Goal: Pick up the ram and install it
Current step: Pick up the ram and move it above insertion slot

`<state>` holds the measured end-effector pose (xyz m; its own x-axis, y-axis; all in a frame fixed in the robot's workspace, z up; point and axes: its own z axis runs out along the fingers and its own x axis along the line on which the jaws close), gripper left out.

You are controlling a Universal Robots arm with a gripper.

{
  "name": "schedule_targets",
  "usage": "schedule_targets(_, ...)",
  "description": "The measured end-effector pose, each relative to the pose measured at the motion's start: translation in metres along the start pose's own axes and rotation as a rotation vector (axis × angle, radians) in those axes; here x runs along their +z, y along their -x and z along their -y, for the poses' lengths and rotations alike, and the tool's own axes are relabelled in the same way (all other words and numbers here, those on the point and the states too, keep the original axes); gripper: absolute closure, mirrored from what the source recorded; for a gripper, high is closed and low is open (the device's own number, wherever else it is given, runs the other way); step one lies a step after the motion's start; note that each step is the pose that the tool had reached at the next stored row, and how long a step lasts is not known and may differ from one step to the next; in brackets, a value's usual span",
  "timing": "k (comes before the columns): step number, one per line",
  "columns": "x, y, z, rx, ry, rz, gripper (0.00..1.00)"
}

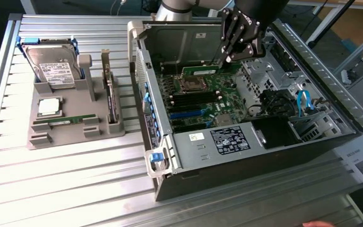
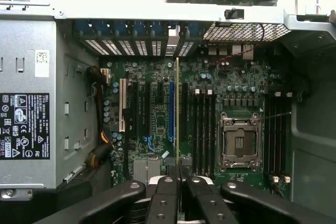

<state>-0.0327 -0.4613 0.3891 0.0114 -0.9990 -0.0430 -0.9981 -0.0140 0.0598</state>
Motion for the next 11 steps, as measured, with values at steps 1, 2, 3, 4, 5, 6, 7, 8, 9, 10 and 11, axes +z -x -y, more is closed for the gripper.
schedule_targets(1, 0.0000, 0.0000, 0.0000, 0.000, 0.0000, 0.0000, 0.88)
schedule_targets(2, 0.0000, 0.0000, 0.0000, 0.000, 0.0000, 0.0000, 0.88)
schedule_targets(3, 0.0000, 0.0000, 0.0000, 0.000, 0.0000, 0.0000, 0.88)
schedule_targets(4, 0.0000, 0.0003, 0.0001, 0.000, 0.0000, 0.0000, 0.88)
schedule_targets(5, 0.0001, 0.0009, 0.0001, 0.000, 0.0000, 0.0000, 0.88)
schedule_targets(6, 0.0001, 0.0018, 0.0001, 0.000, 0.0000, 0.0000, 0.88)
schedule_targets(7, 0.0002, 0.0029, 0.0001, 0.000, 0.0000, 0.0000, 0.88)
schedule_targets(8, 0.0003, 0.0042, 0.0001, 0.000, 0.0000, 0.0000, 0.88)
schedule_targets(9, 0.0004, 0.0054, 0.0001, 0.000, 0.0000, 0.0001, 0.88)
schedule_targets(10, 0.0005, 0.0067, 0.0001, 0.000, 0.0000, 0.0001, 0.88)
schedule_targets(11, 0.0006, 0.0080, 0.0002, 0.000, 0.0000, 0.0001, 0.88)
